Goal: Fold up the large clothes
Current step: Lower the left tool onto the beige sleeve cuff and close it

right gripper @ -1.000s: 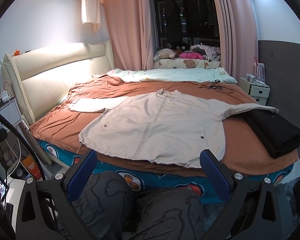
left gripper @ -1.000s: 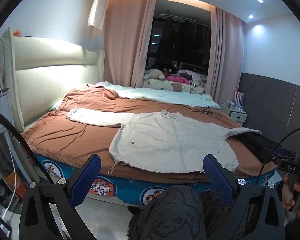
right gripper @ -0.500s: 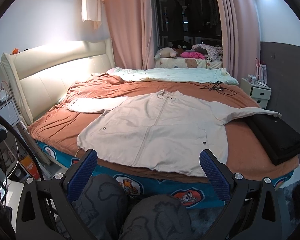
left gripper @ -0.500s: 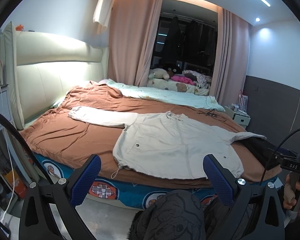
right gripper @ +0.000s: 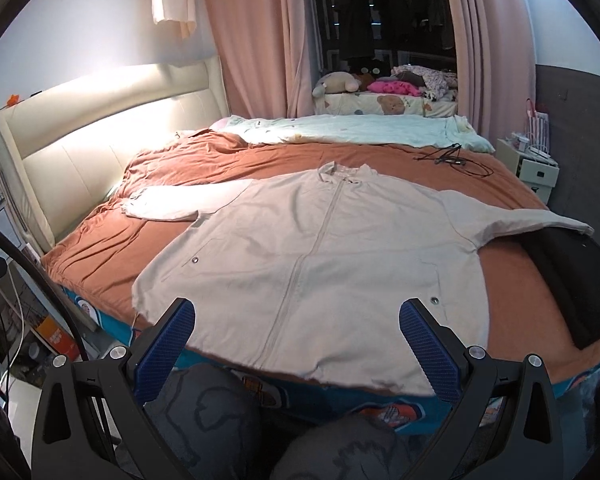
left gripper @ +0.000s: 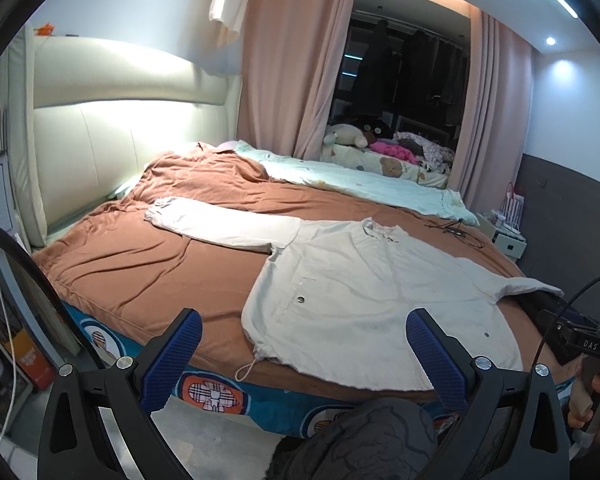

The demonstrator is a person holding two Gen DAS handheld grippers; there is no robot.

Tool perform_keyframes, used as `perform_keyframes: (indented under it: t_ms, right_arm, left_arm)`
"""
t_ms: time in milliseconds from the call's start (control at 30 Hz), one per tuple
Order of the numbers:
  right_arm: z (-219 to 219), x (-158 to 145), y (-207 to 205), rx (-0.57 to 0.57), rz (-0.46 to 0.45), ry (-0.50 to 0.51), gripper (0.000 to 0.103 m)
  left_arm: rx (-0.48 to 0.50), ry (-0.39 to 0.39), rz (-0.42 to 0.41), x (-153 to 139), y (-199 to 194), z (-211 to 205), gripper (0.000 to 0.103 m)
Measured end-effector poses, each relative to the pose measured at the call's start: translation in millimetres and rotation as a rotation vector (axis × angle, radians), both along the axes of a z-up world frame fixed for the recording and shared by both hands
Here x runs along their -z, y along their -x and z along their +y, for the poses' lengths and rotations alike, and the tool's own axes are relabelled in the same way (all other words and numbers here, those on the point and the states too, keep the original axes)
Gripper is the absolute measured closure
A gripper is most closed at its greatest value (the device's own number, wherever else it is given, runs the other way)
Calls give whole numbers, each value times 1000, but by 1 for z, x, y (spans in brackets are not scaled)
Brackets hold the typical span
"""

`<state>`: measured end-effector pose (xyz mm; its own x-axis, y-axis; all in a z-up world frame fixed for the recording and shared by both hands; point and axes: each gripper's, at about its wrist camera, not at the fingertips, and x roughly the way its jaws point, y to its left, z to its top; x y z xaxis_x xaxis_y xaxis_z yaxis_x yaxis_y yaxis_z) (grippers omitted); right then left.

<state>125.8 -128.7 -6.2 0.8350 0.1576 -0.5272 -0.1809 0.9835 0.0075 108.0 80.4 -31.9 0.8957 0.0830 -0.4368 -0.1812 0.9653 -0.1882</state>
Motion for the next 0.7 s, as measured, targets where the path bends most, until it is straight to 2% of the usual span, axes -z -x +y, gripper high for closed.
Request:
perform_keyframes:
  t_ms: [400,700]
  right_arm:
    - [18,13,-85,-25,50,-3,1]
    - [42,29,-166,-51,105,-30,1]
  left_arm:
    - [-42,22,80,31,-75,47,1]
    - [-80,58,160,61,-135,104,14]
